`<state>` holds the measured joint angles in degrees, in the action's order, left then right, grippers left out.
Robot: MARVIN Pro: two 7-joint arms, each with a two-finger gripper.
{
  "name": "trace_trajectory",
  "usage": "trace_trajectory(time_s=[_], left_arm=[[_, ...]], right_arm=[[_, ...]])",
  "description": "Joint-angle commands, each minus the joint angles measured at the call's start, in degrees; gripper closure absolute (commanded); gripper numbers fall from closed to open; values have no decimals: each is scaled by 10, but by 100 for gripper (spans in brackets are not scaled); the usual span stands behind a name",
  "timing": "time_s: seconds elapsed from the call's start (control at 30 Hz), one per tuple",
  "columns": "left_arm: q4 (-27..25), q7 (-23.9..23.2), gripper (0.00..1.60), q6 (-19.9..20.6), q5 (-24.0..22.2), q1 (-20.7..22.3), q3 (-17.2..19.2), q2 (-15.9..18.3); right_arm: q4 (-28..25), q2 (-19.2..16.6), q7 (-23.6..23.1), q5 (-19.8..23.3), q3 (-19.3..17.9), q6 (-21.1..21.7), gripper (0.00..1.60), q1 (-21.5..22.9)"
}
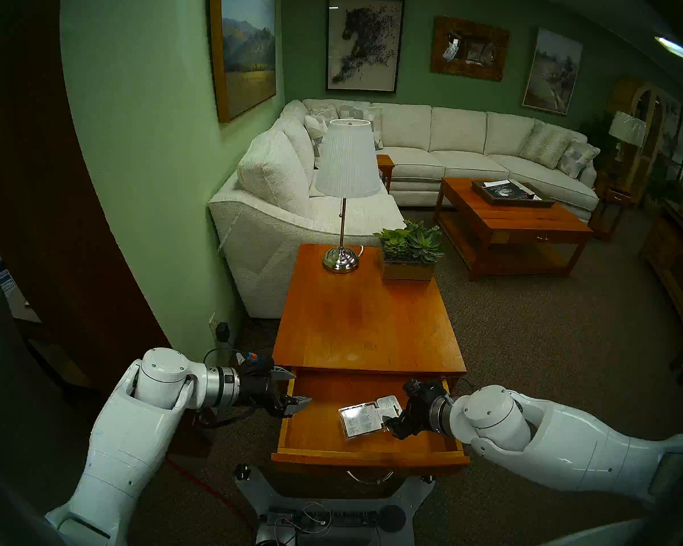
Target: Open the drawer, take out the contents and close the drawer
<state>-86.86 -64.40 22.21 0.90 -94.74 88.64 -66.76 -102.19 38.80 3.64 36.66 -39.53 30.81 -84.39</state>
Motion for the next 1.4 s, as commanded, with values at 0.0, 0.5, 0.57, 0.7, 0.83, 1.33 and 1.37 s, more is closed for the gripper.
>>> trace_trajectory(time_s=[0.0,0.5,0.57,0.7,0.83,1.33,1.37], left_arm=[[-14,-2,0,-1,-4,13,4,1],[-15,-3,0,-1,-4,12,5,0],[-15,-3,0,-1,-3,12,5,0],[-14,-3,0,-1,-3,13,5,0],[-14,-3,0,-1,-3,13,5,0],[-15,-3,0,-1,-3,12,5,0],[-15,-3,0,-1,-3,12,5,0]], right_arm=[[-7,29,18,8,-12,39,0,25],[-19,37,73,75,-50,97,0,-10],[-27,28,70,88,-57,82,0,-23],[-45,9,75,110,-73,58,0,-52],[-54,-10,75,124,-82,29,0,-78],[-14,-9,53,133,-78,-38,0,-93],[-10,-6,51,133,-77,-38,0,-91]])
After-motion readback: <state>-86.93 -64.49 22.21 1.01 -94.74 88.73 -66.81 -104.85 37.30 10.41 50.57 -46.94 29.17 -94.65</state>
